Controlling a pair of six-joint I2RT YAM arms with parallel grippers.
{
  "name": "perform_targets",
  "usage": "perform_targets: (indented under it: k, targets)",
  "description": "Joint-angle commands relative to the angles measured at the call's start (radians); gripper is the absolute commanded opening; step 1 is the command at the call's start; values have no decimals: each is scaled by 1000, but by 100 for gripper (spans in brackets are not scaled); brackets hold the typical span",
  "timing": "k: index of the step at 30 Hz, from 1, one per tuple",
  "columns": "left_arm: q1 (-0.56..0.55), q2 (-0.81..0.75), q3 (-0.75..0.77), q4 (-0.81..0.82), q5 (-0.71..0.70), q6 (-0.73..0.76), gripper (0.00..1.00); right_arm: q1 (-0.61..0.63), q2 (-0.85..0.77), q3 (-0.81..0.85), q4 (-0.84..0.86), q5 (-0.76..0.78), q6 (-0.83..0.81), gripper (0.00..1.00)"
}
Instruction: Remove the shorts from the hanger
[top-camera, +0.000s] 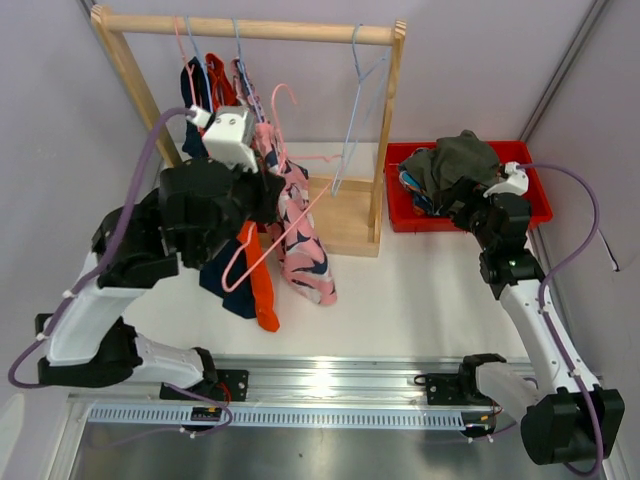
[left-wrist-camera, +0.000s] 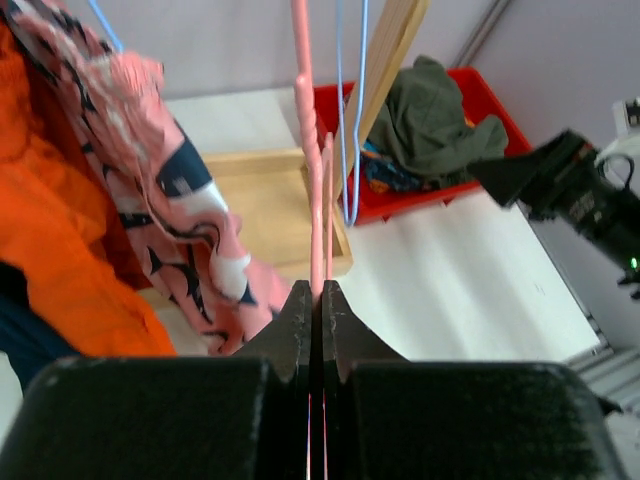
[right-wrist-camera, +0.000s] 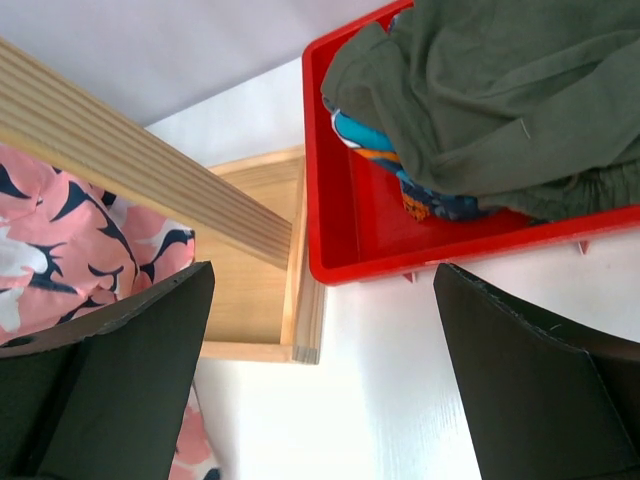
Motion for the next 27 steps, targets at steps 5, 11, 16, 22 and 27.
perform_targets:
  k: [5,11,16,22,27]
  targets:
    - [9,341,392,87,-140,240,0,9,-98,6,-99,61,-29,99]
    - [155,426,464,235,-67,343,0,6,-162,13,-168,71,-66,99]
    - [311,457,432,325,50,319,0,6,-189,15,-186,47,-65,99]
    - [330,469,395,506,105,411,0,14,-195,-6,-171,44,-57,99]
    - [342,525,459,512,159,400,0,13,-198,-19,-166,44,-54,99]
